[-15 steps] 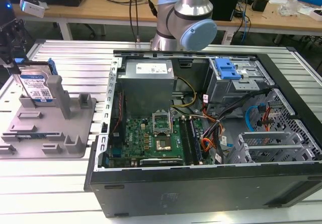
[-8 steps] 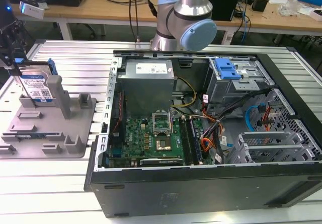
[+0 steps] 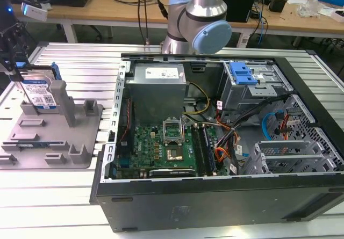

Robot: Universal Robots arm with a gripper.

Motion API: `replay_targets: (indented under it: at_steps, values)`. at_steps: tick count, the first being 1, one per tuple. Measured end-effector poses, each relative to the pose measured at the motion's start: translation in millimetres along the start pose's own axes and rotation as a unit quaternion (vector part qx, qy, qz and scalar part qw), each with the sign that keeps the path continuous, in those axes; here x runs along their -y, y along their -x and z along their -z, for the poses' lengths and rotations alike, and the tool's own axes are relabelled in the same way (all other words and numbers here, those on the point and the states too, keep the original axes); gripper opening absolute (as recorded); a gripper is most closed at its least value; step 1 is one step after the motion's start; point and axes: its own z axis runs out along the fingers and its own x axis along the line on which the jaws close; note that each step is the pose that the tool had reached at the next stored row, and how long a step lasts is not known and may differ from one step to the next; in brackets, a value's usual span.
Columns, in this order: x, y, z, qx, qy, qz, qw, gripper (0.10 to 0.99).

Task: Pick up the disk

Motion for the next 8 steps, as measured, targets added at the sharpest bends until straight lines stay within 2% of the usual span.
replay_targets:
  at_steps: [8]
  values:
    - [0.0,0.0,-4.6,0.0,0.0,0.0,1.0,0.541]
